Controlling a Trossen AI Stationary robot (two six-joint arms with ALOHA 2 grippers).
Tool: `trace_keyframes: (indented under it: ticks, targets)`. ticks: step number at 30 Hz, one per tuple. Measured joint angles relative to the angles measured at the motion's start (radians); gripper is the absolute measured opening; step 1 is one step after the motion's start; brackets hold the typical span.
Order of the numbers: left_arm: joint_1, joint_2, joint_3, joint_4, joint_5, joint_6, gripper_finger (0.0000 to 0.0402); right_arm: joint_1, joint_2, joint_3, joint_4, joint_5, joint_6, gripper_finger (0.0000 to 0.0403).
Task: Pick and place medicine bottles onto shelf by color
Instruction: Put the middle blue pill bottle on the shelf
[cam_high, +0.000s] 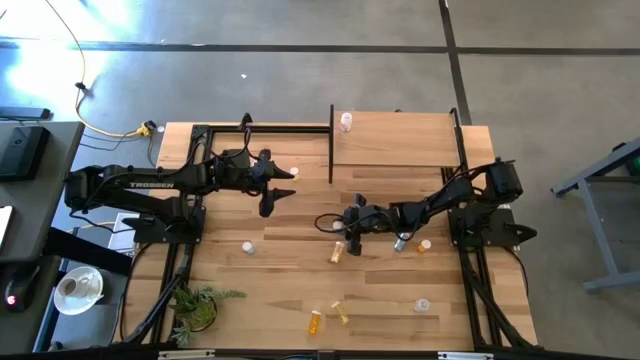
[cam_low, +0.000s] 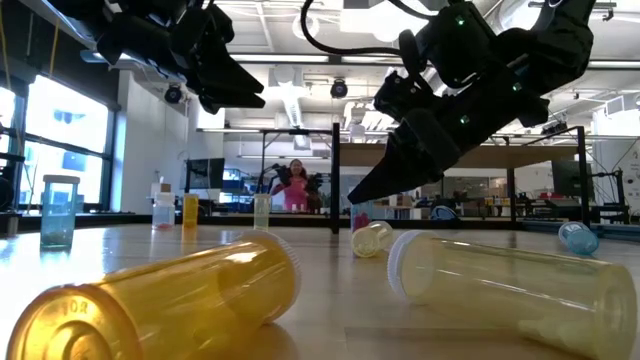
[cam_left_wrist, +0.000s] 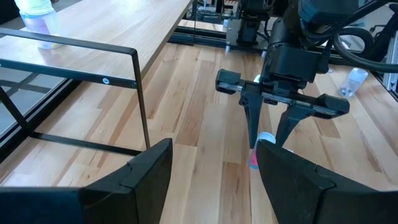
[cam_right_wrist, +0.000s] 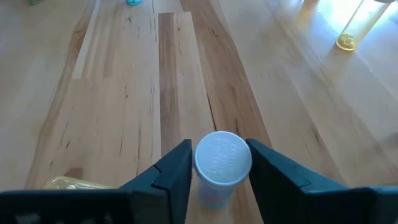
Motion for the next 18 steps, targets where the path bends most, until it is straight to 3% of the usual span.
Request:
trace_keyframes:
  ticks: [7, 18]
  targets:
    - [0.000, 0.000, 0.000, 0.000, 0.000, 0.000, 0.0223, 0.000, 0.000, 0.000, 0.000, 0.000, 0.000, 0.0109]
    - [0.000, 0.000, 0.000, -0.001, 0.000, 0.000, 0.0223, 0.000, -0.032, 0.000, -0.005, 0.000, 0.012, 0.0105]
